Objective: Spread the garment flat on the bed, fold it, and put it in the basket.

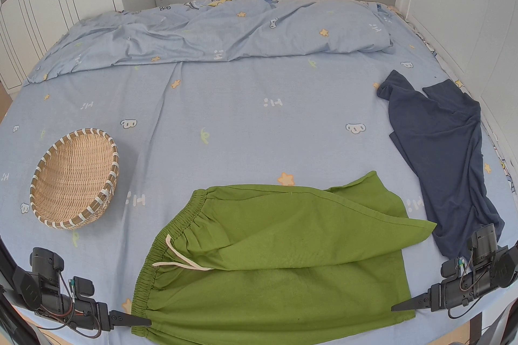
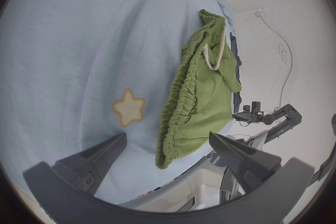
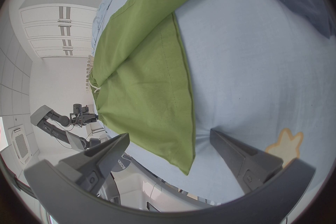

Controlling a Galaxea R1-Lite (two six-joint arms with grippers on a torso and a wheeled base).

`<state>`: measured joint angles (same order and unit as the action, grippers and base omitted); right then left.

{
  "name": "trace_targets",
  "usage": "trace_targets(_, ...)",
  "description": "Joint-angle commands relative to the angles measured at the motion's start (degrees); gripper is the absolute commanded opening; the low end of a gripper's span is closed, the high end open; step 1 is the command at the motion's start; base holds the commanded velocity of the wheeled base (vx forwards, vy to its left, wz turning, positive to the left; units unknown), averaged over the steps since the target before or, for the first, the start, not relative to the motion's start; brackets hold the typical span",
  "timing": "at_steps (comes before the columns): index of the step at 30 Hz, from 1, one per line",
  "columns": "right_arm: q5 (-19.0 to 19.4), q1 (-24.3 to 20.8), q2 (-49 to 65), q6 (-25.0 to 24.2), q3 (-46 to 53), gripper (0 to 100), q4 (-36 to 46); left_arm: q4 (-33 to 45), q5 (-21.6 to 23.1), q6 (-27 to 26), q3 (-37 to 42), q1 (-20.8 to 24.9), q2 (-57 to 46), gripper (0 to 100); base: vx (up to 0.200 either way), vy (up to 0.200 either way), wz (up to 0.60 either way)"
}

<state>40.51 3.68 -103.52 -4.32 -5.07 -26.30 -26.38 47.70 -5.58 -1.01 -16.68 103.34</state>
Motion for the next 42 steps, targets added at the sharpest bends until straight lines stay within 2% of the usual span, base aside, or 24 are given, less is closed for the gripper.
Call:
trace_targets(1, -0.5, 0.7, 2.4, 0.1, 0.5, 100, -0.4, 0.4, 0.1, 0.7, 0.5, -0.6, -4.6, 100, 0.000, 0.000, 0.00)
trace_targets(5, -1.0, 1.8, 9.3, -0.5, 0.6, 100, -0.9, 4.4, 0.1, 2.9, -1.4, -0.9, -13.2, 100, 0.000, 0.000, 0.00)
trace_targets(9, -1.6, 4.8, 12.9, -1.0, -0.9, 100, -0.4, 10.6, -0.2, 5.9, -5.6, -1.3, -19.4, 100, 0.000, 0.000, 0.00)
trace_targets(10, -1.7, 6.9, 13.4, -1.0, -1.7, 100, -0.4, 14.8, -0.2, 7.3, -8.9, -1.9, -22.3, 100, 0.000, 0.000, 0.00)
trace_targets(13, -1.8, 9.3, 14.8, -0.9, -2.8, 100, -0.4, 22.5, -0.2, 8.0, -15.2, -1.7, -26.5, 100, 0.000, 0.000, 0.00)
trace_targets(14, -1.8, 9.4, 14.9, -0.9, -2.8, 100, -0.4, 23.0, -0.2, 8.0, -15.7, -1.6, -26.7, 100, 0.000, 0.000, 0.00)
trace_targets(15, -1.8, 10.1, 17.2, -0.8, -3.4, 100, -0.4, 27.7, -0.2, 8.0, -20.4, -0.8, -27.6, 100, 0.000, 0.000, 0.00)
trace_targets(18, -1.8, 9.8, 19.5, -0.8, -5.8, 100, -0.3, 33.6, -0.2, 8.0, -29.3, 2.3, -27.0, 100, 0.000, 0.000, 0.00)
trace_targets(21, -1.8, 9.6, 19.5, -0.9, -10.2, 100, 0.5, 35.4, -0.2, 9.3, -37.7, 6.2, -21.8, 100, 0.000, 0.000, 0.00)
trace_targets(26, -1.8, 9.4, 18.9, -1.2, -20.9, 100, 5.4, 35.3, -0.2, 19.0, -52.6, 12.5, -9.7, 100, 0.000, 0.000, 0.00)
trace_targets(28, -1.8, 9.4, 18.2, -1.1, -24.7, 100, 7.3, 35.2, -0.2, 20.9, -56.7, 14.2, -5.5, 100, 0.000, 0.000, 0.00)
trace_targets(32, -1.8, 9.7, 16.8, -1.1, -30.3, 100, 9.3, 35.2, -0.2, 21.1, -63.0, 16.1, 2.0, 100, 0.000, 0.000, 0.00)
trace_targets(33, -1.9, 9.8, 16.4, -1.1, -32.3, 100, 10.6, 35.7, -0.2, 21.2, -66.8, 17.0, 5.5, 100, 0.000, 0.000, 0.00)
trace_targets(34, -1.9, 9.8, 16.4, -1.1, -32.3, 100, 10.6, 35.7, -0.2, 21.2, -66.8, 17.0, 5.5, 100, 0.000, 0.000, 0.00)
trace_targets(35, -1.8, 9.6, 16.4, -1.1, -32.9, 100, 11.6, 35.9, -0.2, 21.4, -71.1, 17.9, 9.5, 100, 0.000, 0.000, 0.00)
trace_targets(37, -1.8, 9.5, 16.4, -1.1, -32.7, 100, 11.6, 36.0, -0.2, 21.5, -72.4, 18.3, 11.0, 100, 0.000, 0.000, 0.00)
trace_targets(38, -1.9, 9.0, 16.1, -0.9, -32.3, 100, 11.6, 36.2, -0.2, 21.7, -76.0, 19.5, 15.2, 100, 0.000, 0.000, 0.00)
trace_targets(42, -1.9, 8.5, 15.1, -0.9, -31.9, 100, 11.6, 36.1, -0.2, 22.1, -79.7, 20.3, 19.6, 100, 0.000, 0.000, 0.00)
